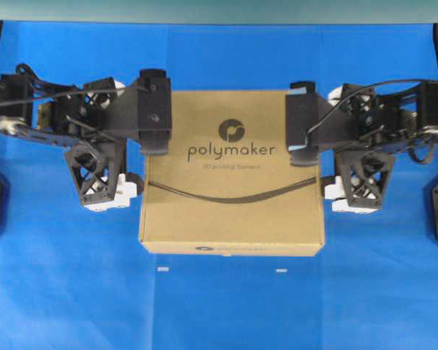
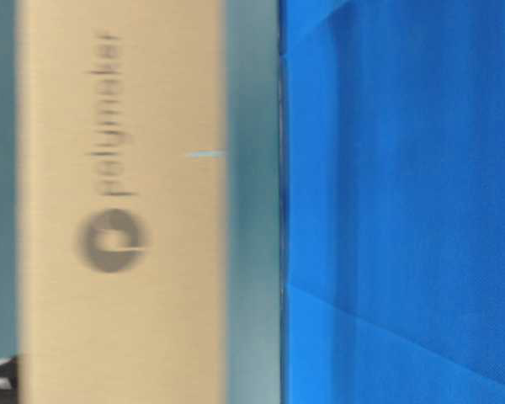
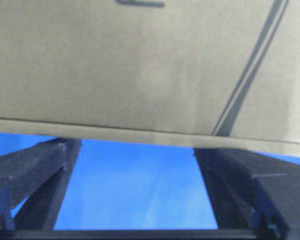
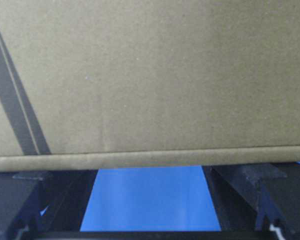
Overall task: Lift up the cardboard box by clamping it between your arms.
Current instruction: 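Lift the clamped box upward with both grippers, then lower the clamped box back onto the table with both grippers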
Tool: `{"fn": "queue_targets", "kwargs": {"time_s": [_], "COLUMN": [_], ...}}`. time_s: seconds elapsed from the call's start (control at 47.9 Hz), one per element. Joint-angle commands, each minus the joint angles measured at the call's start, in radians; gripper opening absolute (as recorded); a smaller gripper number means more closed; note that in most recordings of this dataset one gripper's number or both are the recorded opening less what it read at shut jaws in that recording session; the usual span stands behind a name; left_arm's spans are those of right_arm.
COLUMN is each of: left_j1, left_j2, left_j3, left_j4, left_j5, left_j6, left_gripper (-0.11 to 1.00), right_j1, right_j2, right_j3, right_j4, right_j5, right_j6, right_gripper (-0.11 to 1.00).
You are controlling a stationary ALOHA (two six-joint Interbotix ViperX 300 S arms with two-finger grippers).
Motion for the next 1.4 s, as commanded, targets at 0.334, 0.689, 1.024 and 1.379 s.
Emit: {"fn": "queue_targets", "kwargs": {"time_s": [0.334,0.689,1.024,1.379], "left_j1": [0.009,0.011,0.023,0.025], "left_j2": [0.000,0.008,0.003,0.009], "left_j3": [-0.296,-0.305,-0.129,0.083], "left_j4": [-0.003,-0.003,0.002,0.002], "left_j5": [0.150,0.161,0.031,-0.166], "left_j6": [0.020,0.021,0.020,0.015], "left_gripper": [0.88,0.88,0.88,0.88], "right_j1": [0.003,-0.003,-0.015,-0.011], "right_j2": [0.009,0.009,0.011,0.060], "right_j3": [-0.265,-0.253,-0.109,0.081], "right_j4": [0.009,0.009,0.002,0.003], "right_j5": [0.166,0.175,0.052,-0.195], "right_j6": [0.012,0.009,-0.006,-0.008], "right_gripper": [1.00,1.00,1.00,1.00]}}
